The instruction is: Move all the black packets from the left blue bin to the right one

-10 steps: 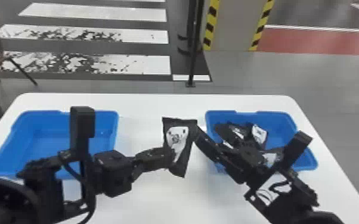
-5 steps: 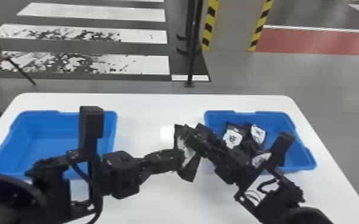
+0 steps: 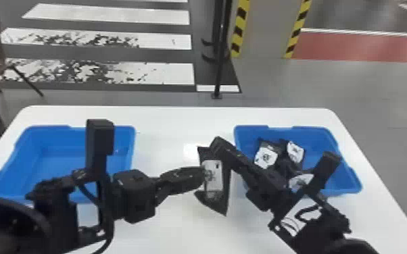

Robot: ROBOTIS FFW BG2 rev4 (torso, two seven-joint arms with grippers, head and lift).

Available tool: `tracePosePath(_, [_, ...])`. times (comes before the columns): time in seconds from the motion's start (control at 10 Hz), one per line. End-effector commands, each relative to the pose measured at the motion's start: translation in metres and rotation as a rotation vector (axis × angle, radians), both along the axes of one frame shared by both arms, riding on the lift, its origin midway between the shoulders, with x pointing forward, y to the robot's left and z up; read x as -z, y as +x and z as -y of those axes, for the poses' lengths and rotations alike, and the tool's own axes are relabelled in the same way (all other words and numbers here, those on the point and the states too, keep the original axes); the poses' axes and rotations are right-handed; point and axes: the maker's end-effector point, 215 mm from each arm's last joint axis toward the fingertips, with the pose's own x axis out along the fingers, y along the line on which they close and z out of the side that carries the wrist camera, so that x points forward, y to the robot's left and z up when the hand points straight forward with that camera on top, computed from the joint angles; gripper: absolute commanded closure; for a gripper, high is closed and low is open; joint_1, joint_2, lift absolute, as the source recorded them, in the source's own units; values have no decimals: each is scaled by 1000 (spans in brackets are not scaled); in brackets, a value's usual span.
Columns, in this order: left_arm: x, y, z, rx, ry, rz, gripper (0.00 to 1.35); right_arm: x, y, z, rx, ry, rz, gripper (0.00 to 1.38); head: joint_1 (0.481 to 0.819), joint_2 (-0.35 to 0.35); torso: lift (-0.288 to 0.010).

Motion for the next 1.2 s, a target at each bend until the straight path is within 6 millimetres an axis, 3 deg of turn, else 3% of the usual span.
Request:
tracePosePath(0.0, [0,4,-6,-20,1,6,1205,-6,-1,0,0,20,8,1280,695,-79,-140])
tracePosePath(0.3, [-1,7,-11,-30,1,10,1205,-2,2,7,13,21,-1,1280,695,-65,-140])
tracePosePath(0.4, [-4,5,-9,-30,-19,13,1113,4,14,22,42,8,-7,1280,695,-65,-140])
tracePosePath(0.6, [-9,6,-19,-71,-50,28,484,18,44,74,129,-61,-11,1280,695,-100,-140])
tracePosePath(0.7, [-18,4,-29,-100,-56,52,391,21,58,100,171,-87,-12,1280,695,-126,-140])
tracePosePath(0.9, [-27,-10,-41,-133,-70,63,400,28,80,170,293,-140,-24,1280,695,-158,-140])
tracePosePath(1.1, [-32,-25,-45,-148,-83,62,400,32,85,231,403,-185,-39,1280,695,-226,-140])
